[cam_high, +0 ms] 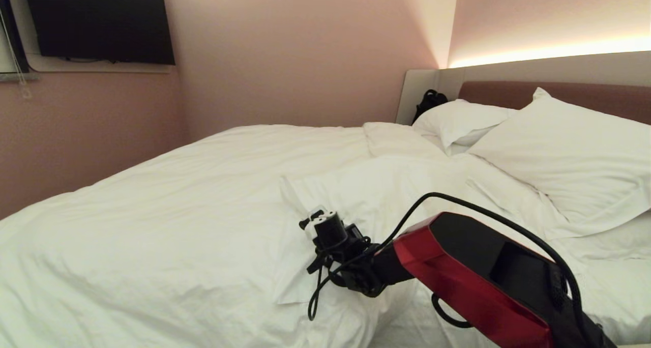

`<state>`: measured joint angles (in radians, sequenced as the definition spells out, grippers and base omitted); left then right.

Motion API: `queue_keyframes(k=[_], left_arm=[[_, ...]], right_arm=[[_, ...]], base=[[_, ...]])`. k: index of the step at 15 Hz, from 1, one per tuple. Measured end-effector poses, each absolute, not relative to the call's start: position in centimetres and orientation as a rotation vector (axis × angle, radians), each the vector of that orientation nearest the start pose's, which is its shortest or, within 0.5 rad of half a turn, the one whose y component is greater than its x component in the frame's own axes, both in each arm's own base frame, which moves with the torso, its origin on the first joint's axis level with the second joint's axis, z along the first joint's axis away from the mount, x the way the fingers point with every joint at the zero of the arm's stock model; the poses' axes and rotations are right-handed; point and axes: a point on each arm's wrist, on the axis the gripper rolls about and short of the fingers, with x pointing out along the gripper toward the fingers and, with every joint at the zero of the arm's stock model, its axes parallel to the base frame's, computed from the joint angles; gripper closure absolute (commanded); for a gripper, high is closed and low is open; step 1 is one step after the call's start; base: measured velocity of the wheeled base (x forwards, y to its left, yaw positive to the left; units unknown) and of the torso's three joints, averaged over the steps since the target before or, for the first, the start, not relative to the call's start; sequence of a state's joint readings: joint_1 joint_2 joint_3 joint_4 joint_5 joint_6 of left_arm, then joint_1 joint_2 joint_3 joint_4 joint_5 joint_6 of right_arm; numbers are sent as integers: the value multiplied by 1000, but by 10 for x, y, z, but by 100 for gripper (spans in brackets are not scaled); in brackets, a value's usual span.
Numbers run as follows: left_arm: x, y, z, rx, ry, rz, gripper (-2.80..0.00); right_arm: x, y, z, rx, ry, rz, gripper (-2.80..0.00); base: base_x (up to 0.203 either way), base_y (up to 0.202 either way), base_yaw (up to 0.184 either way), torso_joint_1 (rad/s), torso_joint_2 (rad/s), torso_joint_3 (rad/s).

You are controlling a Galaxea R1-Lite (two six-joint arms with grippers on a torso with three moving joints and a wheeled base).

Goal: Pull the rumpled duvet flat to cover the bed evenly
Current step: Flatten the corners of the folded blanket

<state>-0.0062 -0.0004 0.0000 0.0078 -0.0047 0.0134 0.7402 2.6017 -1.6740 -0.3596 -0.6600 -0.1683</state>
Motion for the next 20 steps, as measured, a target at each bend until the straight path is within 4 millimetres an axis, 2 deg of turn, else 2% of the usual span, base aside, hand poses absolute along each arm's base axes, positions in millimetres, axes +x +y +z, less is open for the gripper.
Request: queue_keyframes(k=[5, 12, 16, 20], left_arm=[[-23, 0, 75, 14, 7, -11, 0], [-23, 0, 75, 14, 7, -10, 0], [-23, 0, 75, 13, 7, -11, 0], [-23, 0, 75, 13, 7, -10, 0]], right_arm=[[349, 300, 15, -546, 496, 111, 0], [292, 241, 31, -548, 504, 99, 0], [275, 218, 35, -509, 468, 79, 0], [269, 209, 35, -461, 417, 64, 0]], base=[[0, 0, 0, 0, 0, 0], [0, 0, 0, 0, 0, 0], [0, 0, 0, 0, 0, 0], [0, 0, 0, 0, 0, 0]])
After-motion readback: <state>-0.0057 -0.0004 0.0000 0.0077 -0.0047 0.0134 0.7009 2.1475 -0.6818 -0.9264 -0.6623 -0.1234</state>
